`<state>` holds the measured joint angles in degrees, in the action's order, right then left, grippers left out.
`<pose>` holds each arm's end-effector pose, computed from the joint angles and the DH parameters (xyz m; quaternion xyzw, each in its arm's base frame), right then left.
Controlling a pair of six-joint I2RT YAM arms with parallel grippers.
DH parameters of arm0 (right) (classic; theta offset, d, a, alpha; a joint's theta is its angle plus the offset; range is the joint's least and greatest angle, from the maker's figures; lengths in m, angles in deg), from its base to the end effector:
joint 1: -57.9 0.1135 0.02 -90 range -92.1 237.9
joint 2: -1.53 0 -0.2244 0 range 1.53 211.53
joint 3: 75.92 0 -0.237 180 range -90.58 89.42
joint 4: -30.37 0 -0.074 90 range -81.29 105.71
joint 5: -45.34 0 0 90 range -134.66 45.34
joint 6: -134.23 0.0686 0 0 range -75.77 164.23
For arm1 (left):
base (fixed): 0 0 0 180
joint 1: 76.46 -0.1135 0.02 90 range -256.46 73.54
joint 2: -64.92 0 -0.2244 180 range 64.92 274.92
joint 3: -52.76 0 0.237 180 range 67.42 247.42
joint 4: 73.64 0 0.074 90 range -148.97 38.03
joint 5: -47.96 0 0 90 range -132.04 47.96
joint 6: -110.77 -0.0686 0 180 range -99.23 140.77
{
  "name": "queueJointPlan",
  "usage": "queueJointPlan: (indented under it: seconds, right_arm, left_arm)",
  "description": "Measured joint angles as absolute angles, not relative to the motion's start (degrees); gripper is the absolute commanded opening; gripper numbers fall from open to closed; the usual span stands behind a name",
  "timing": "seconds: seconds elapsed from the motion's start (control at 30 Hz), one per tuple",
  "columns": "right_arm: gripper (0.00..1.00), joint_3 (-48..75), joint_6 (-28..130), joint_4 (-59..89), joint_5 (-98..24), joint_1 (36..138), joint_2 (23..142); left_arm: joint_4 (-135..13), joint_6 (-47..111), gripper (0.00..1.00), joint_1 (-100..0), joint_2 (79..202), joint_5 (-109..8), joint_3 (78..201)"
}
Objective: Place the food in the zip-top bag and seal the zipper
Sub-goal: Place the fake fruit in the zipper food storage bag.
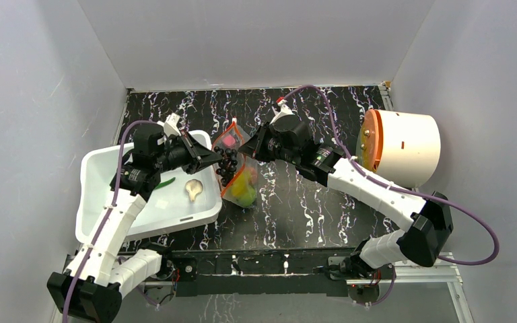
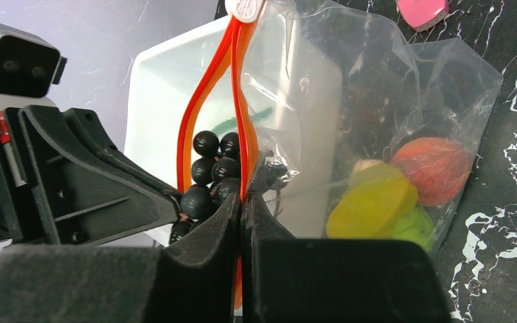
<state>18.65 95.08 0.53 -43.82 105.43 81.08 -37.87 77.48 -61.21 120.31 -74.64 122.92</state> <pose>0.2324 0.2554 0.3006 0.0203 0.8382 0.4165 0.3515 0.2264 -0.1000 0.3114 -0.1313 0.7961 -0.5066 0.3040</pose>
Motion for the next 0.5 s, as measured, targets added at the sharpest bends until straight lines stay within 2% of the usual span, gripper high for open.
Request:
queueJointPlan:
  seconds: [0.23,0.3,0.5]
  right_arm:
    - [0.0,18.7,94.7,0.6,-42.4,105.4,81.1]
    - [0.0,18.7,94.3,0.4,-41.3,105.4,81.1]
    - [0.0,19.9,94.0,0.2,-40.2,105.5,80.2]
  left_arm:
    - [-35.7,74.7,0.0,-61.1,122.4,-73.9,122.9]
    - [-36.3,74.7,0.04,-61.1,123.3,-74.0,122.9]
    - [-37.6,74.2,0.44,-60.9,125.2,-74.2,123.1]
